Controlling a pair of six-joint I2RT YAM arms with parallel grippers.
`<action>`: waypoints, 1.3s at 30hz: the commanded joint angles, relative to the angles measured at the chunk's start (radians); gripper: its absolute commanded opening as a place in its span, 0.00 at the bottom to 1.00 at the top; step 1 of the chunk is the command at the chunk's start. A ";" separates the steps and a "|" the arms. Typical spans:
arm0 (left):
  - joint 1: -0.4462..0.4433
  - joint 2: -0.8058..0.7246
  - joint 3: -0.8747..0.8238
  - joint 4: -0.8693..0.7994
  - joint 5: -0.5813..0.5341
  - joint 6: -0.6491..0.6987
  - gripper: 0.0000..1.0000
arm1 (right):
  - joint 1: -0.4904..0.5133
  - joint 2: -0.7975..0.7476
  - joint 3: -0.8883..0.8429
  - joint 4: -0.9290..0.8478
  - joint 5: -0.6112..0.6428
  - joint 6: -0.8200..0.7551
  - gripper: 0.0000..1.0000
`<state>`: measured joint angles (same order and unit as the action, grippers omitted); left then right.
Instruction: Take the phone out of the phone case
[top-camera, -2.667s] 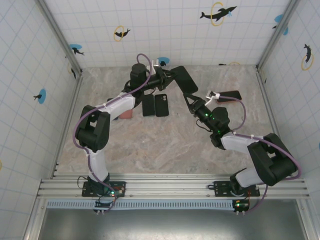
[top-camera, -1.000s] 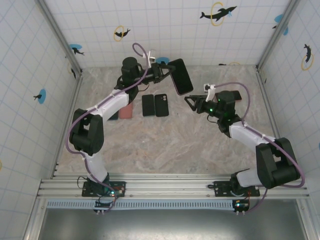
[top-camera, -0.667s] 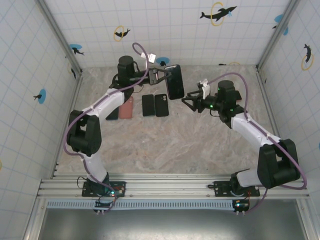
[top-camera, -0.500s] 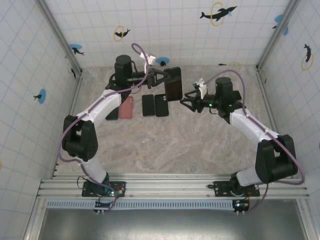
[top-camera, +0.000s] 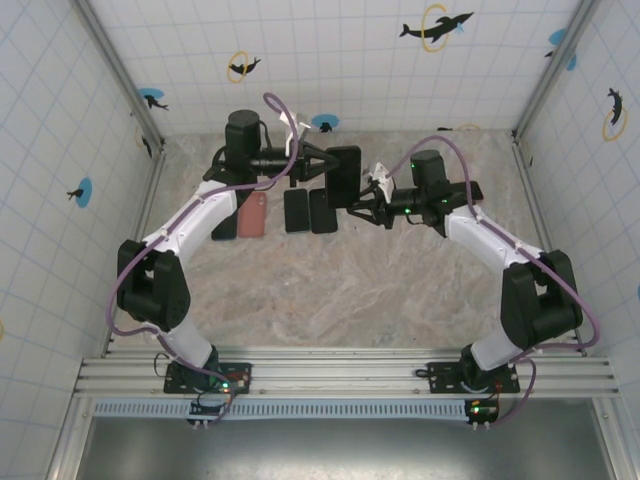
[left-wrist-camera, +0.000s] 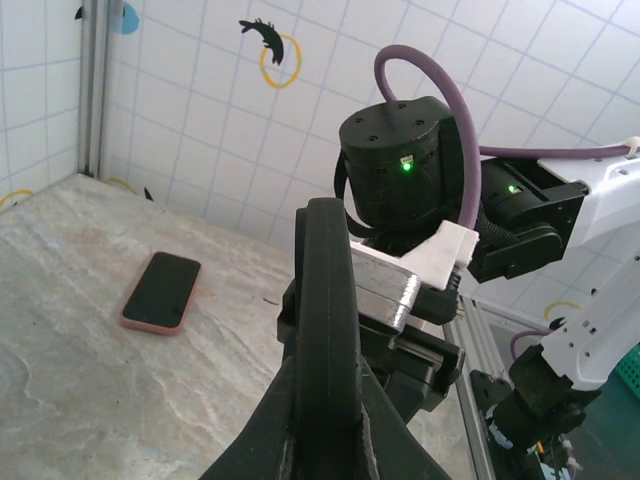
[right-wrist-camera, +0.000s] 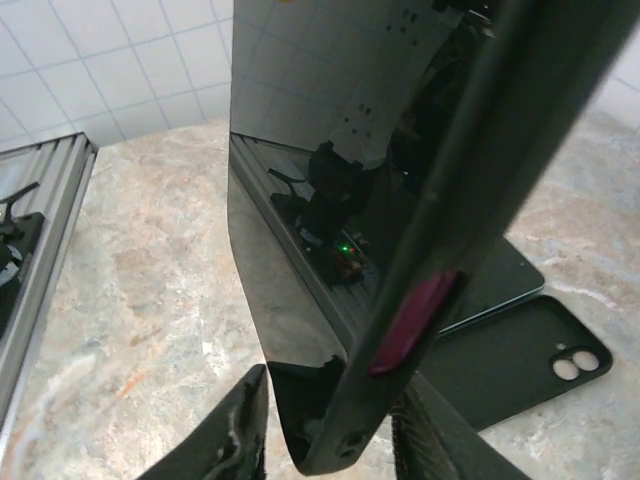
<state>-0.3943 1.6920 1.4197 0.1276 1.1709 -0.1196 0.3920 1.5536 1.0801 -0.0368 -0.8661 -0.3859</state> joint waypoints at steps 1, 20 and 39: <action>0.000 -0.028 0.007 0.016 0.048 0.040 0.10 | 0.003 0.011 0.047 -0.007 -0.025 -0.033 0.30; 0.001 0.003 0.010 0.058 0.138 -0.026 0.05 | 0.003 -0.005 0.064 -0.025 0.059 -0.114 0.14; -0.025 -0.039 -0.082 0.116 0.212 -0.141 0.03 | 0.025 0.005 0.117 0.178 0.137 -0.111 0.08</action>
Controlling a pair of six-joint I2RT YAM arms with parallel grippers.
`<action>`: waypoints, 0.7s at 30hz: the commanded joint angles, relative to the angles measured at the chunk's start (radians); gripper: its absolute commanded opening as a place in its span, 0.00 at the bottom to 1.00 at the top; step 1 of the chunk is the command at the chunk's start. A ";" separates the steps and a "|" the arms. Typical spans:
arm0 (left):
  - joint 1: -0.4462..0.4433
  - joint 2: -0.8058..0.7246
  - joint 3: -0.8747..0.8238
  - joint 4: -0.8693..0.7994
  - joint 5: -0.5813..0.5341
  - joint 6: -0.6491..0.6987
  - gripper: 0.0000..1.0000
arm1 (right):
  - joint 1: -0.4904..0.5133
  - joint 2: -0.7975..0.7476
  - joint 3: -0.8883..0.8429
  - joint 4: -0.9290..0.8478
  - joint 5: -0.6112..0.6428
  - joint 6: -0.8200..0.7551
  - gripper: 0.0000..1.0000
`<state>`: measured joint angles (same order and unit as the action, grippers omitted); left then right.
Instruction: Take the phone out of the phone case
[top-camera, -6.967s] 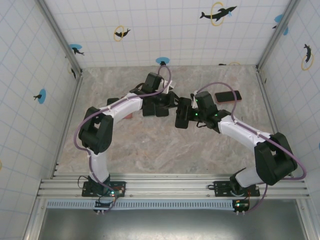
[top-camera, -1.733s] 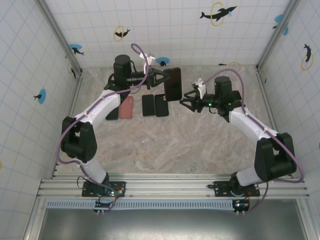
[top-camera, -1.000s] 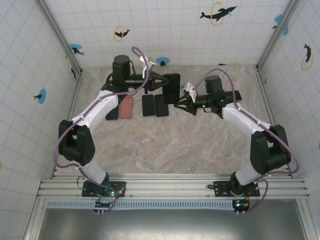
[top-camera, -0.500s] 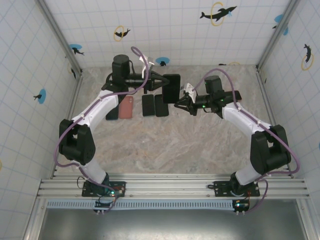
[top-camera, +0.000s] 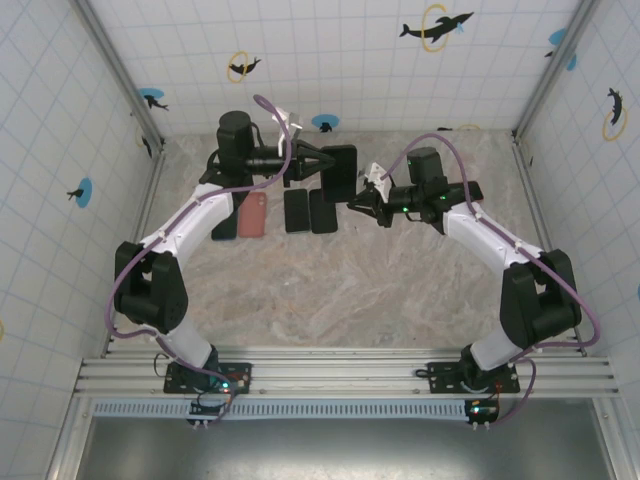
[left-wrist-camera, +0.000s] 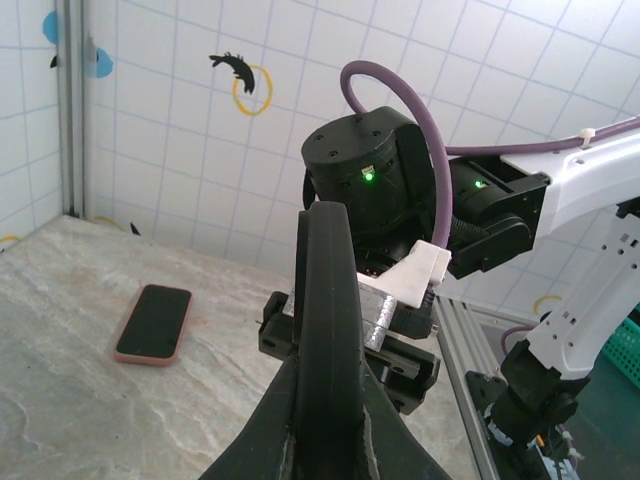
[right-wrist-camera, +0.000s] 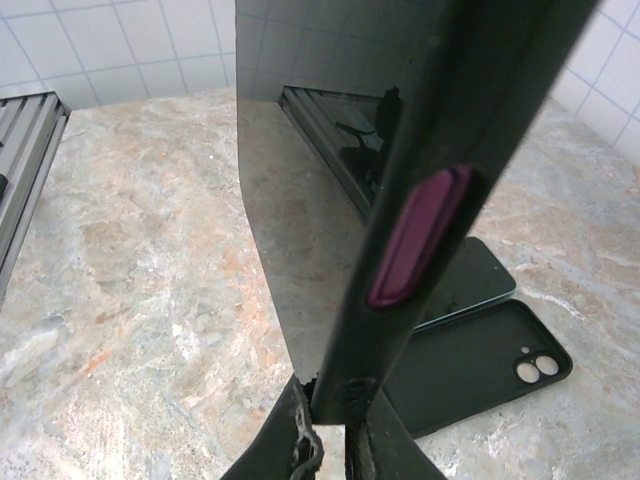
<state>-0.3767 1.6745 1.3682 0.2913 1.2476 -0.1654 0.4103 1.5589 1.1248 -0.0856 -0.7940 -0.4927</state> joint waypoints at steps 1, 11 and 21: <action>-0.042 -0.021 -0.030 -0.035 0.141 -0.132 0.02 | 0.010 -0.002 0.066 0.237 0.080 -0.011 0.08; -0.078 -0.022 -0.045 0.028 0.138 -0.230 0.00 | 0.030 -0.037 -0.016 0.441 0.272 -0.039 0.07; -0.023 -0.031 -0.055 0.108 0.007 -0.292 0.02 | 0.024 -0.085 -0.080 0.375 0.229 0.058 0.28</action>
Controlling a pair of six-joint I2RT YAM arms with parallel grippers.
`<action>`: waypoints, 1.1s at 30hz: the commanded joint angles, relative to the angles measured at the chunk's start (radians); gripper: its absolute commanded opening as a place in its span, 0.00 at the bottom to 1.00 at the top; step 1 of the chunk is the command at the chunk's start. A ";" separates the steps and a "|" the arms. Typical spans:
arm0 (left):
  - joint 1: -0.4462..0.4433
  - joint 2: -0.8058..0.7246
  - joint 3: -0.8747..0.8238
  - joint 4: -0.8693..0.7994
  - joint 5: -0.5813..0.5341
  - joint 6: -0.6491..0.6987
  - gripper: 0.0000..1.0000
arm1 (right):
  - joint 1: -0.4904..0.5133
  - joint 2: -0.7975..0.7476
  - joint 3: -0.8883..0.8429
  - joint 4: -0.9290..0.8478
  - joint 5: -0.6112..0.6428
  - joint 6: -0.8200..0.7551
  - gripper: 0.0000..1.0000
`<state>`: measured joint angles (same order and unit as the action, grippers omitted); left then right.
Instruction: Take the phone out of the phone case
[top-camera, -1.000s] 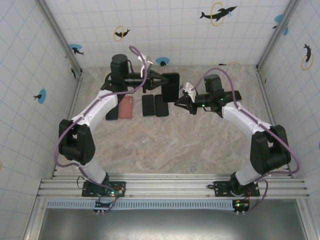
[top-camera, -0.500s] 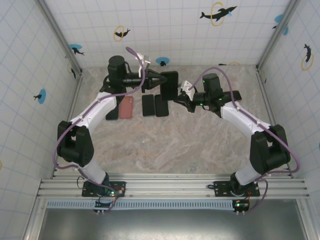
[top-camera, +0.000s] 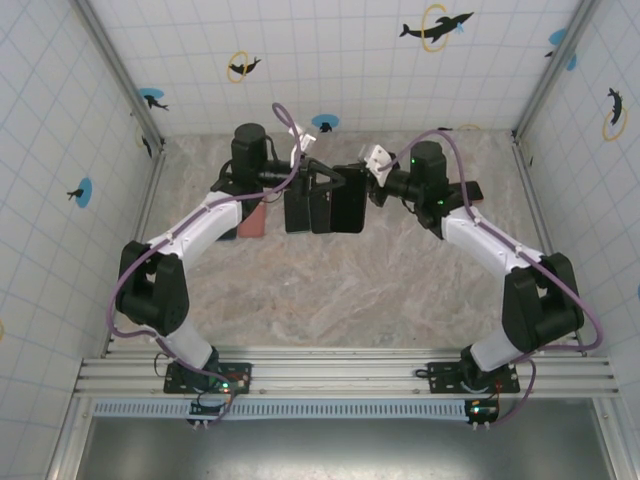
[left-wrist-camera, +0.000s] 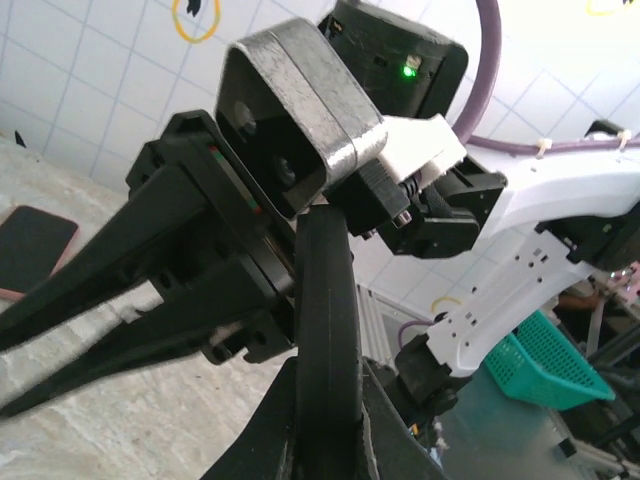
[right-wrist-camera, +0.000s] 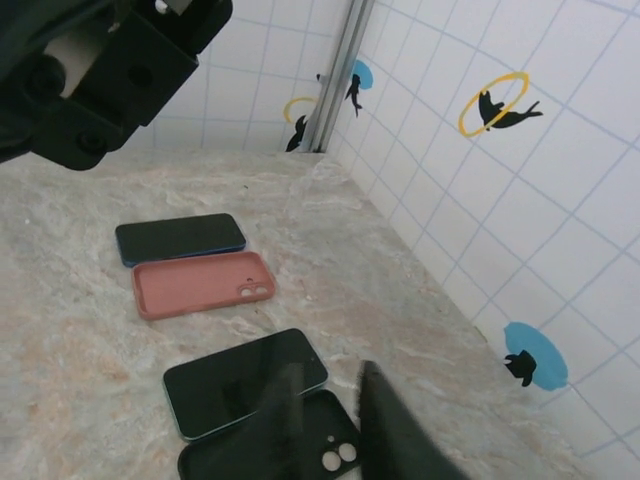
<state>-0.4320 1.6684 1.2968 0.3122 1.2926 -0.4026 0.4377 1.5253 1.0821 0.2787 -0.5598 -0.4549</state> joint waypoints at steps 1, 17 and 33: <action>0.036 -0.023 0.021 0.088 -0.052 -0.067 0.03 | -0.008 -0.060 -0.046 -0.008 -0.002 0.028 0.34; 0.069 0.080 0.057 0.410 -0.287 -0.830 0.01 | -0.124 -0.158 -0.405 0.593 0.043 1.094 0.50; 0.066 0.073 -0.028 0.497 -0.364 -0.960 0.02 | -0.076 -0.116 -0.446 0.824 0.104 1.389 0.47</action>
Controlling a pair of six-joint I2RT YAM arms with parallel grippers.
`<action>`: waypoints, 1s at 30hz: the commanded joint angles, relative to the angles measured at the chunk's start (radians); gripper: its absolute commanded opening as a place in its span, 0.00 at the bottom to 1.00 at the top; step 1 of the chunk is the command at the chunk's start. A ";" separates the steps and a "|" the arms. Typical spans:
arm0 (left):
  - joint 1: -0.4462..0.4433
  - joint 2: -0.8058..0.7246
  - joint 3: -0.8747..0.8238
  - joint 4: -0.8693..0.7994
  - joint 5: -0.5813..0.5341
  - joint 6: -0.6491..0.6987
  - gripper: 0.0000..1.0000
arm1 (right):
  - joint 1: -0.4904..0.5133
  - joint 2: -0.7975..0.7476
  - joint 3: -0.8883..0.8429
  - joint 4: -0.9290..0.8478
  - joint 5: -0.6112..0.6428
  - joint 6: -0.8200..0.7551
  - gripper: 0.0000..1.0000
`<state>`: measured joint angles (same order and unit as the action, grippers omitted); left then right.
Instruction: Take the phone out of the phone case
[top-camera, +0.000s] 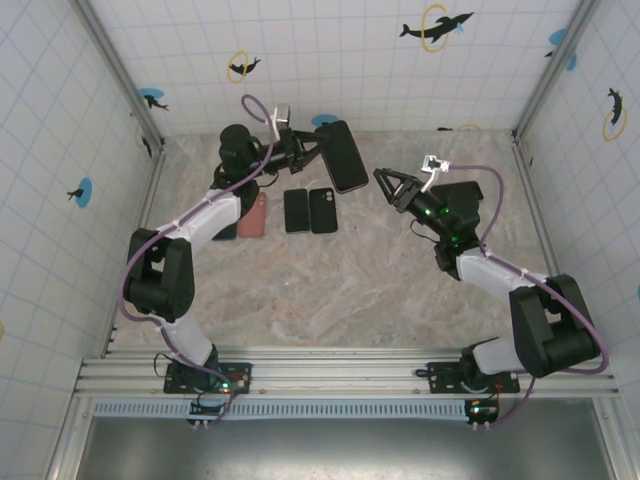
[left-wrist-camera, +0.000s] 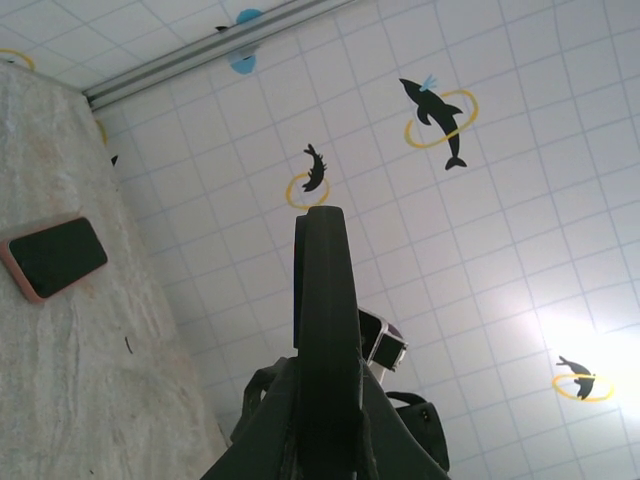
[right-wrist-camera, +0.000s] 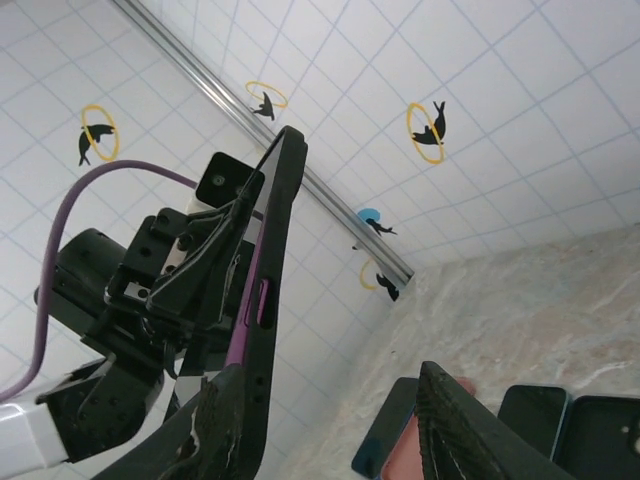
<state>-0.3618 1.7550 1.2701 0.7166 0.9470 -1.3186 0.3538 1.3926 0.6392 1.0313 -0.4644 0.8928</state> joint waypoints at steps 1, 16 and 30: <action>-0.005 -0.014 -0.004 0.101 -0.021 -0.049 0.02 | 0.010 0.019 0.001 0.069 0.006 0.040 0.47; -0.007 -0.005 -0.018 0.126 -0.014 -0.057 0.02 | 0.012 0.044 0.011 0.139 -0.001 0.100 0.44; -0.006 -0.006 -0.029 0.146 -0.017 -0.071 0.02 | 0.027 0.080 0.027 0.156 -0.056 0.124 0.43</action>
<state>-0.3656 1.7565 1.2446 0.7959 0.9367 -1.3891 0.3702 1.4612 0.6399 1.1362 -0.5007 1.0138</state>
